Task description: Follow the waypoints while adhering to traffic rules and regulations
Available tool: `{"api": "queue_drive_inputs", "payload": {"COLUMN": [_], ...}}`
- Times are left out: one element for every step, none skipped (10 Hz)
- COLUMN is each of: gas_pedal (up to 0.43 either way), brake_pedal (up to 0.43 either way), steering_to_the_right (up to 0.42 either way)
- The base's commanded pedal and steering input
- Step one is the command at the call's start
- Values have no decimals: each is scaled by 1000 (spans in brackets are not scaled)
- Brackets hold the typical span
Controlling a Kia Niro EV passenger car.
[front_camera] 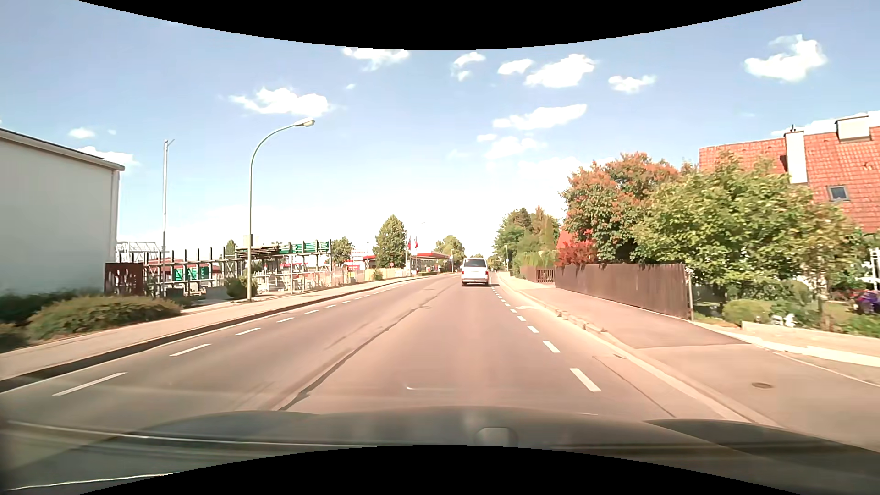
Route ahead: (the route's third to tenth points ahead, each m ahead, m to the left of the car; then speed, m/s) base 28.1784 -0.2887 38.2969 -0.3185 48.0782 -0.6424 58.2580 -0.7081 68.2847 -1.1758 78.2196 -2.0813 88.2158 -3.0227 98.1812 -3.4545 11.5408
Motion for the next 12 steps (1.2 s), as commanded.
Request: {"api": "queue_drive_inputs", "payload": {"gas_pedal": [67,67,67,67,67,67,67,67,67,67,67,67], "brake_pedal": [6,6,6,6,6,6,6,6,6,6,6,6], "steering_to_the_right": [6,7,7,7,7,8,7,8,7,7,8,8]}}
